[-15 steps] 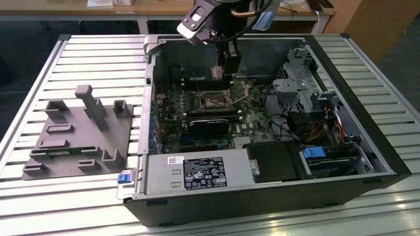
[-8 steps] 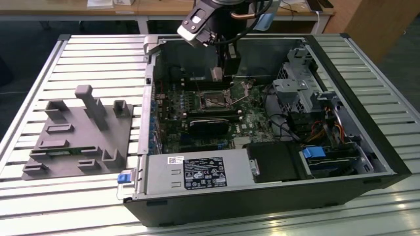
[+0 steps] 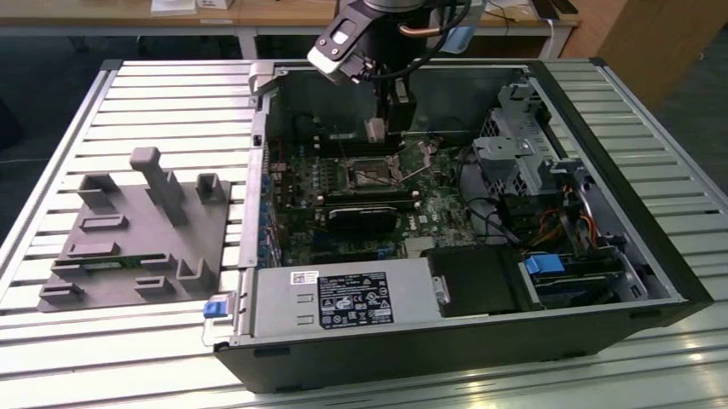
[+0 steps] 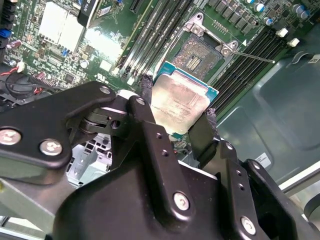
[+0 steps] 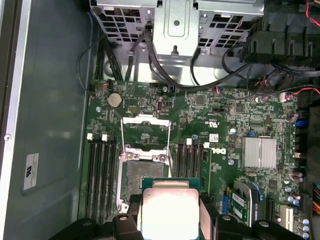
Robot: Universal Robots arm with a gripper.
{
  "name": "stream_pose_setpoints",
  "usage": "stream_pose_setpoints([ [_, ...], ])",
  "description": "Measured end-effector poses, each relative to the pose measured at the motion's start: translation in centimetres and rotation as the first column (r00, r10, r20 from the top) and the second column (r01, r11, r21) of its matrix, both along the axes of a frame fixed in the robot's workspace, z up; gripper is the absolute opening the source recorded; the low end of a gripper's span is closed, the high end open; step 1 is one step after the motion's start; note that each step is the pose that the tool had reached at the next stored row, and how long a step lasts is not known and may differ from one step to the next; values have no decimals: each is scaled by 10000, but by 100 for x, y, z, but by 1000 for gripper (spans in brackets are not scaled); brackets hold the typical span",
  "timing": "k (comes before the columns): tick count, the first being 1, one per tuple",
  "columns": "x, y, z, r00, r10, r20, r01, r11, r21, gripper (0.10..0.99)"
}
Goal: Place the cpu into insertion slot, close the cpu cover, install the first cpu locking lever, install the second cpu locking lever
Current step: 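Place the cpu into insertion slot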
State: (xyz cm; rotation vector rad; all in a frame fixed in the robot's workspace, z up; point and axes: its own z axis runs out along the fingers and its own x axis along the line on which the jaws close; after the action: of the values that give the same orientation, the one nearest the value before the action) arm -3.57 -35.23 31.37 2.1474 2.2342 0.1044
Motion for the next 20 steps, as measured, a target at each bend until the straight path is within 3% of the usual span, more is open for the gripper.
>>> stream_pose_setpoints([
  [20, 0, 68, -127, 10000, 1, 0, -1, 10000, 0, 541],
])
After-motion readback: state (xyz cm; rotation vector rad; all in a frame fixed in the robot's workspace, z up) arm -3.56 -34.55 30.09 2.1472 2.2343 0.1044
